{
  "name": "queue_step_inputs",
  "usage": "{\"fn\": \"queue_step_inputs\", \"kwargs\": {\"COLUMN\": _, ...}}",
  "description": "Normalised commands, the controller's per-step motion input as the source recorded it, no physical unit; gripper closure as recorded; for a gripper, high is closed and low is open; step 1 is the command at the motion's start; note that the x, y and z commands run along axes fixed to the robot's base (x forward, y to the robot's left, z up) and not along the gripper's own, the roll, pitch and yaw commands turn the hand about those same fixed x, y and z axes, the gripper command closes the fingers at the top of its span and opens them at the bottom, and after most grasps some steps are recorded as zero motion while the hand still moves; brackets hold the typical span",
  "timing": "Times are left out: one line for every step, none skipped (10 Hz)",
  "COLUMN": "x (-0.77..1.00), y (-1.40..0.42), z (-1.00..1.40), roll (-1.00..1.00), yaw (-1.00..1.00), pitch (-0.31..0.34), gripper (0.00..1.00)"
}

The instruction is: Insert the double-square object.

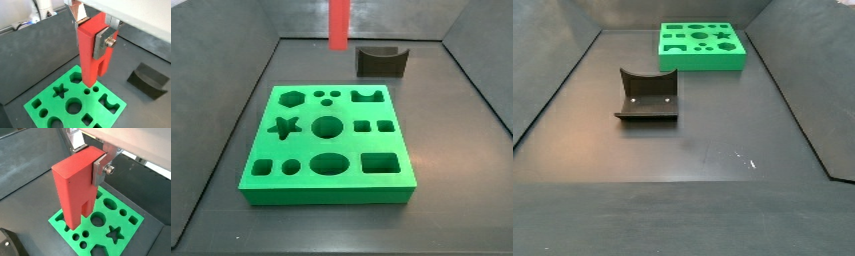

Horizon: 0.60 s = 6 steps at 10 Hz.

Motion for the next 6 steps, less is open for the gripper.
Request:
{"fn": "queue_step_inputs", "kwargs": {"x": 0.08, "y": -0.07, "z": -0.19, "roll": -0.17, "yaw": -0.78, "pitch": -0.089, "gripper": 1.0}}
{"fn": "queue_step_inputs", "kwargs": {"x": 0.09, "y": -0.08, "z": -0.23, "roll": -0.16, "yaw": -0.77, "pitch": -0.083, "gripper": 1.0}}
{"fn": "queue_step_inputs", "kwargs": {"x": 0.05, "y": -0.07, "z": -0.18, "roll": -0.17, "yaw": -0.8, "pitch": -0.091, "gripper": 1.0}}
{"fn": "queue_step_inputs", "kwargs": {"x": 0.04, "y": -0.08, "z": -0.19, "roll": -0.16, "yaw": -0.81, "pitch": -0.071, "gripper": 1.0}}
{"fn": "queue_step_inputs", "kwargs": {"x": 0.02, "y": -0.08, "z": -0.17, "roll": -0.16, "yaw": -0.83, "pitch": -0.066, "gripper": 1.0}}
{"fn": "queue_step_inputs", "kwargs": {"x": 0.01, "y": -0.08, "z": -0.17, "roll": -0.16, "yaw": -0.84, "pitch": -0.06, "gripper": 1.0}}
